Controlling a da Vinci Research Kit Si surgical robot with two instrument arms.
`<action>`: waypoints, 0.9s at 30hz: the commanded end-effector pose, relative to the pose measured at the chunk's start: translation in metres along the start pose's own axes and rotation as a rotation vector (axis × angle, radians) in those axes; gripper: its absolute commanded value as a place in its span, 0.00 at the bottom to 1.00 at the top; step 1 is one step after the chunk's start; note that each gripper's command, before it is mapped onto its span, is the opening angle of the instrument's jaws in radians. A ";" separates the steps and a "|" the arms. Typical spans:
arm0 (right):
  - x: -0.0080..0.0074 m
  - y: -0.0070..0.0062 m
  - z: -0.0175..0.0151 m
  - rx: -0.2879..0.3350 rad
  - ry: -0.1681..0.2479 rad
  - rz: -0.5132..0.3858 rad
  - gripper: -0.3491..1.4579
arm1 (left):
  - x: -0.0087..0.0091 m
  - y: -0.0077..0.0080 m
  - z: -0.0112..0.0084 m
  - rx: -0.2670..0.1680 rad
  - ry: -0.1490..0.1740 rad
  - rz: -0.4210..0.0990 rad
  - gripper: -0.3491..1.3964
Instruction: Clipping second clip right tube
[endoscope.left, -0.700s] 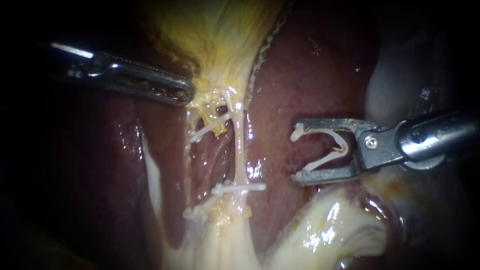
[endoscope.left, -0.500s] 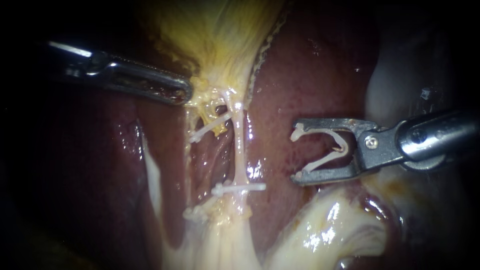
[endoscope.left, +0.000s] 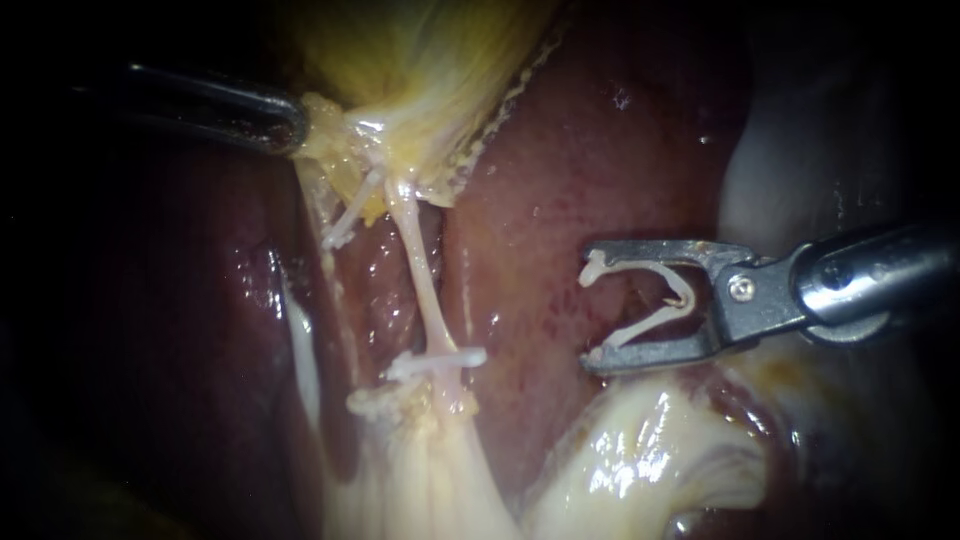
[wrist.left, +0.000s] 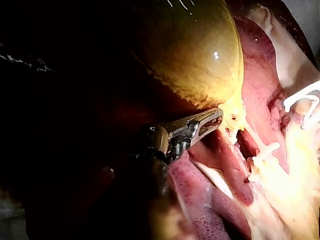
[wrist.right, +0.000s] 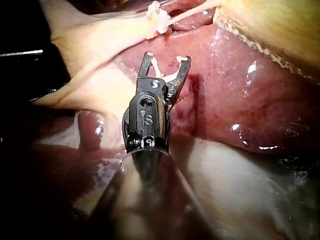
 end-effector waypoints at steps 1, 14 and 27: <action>0.0001 0.0000 0.0003 0.009 0.001 0.026 0.46 | 0.0000 -0.0001 0.0000 -0.001 0.000 0.003 0.00; 0.0010 0.0009 0.0054 0.065 0.062 0.341 0.46 | -0.0001 -0.0010 0.0001 -0.007 -0.002 0.000 0.00; -0.0007 0.0014 0.0116 0.183 0.142 0.514 0.46 | -0.0001 -0.0013 0.0004 -0.010 -0.003 0.000 0.00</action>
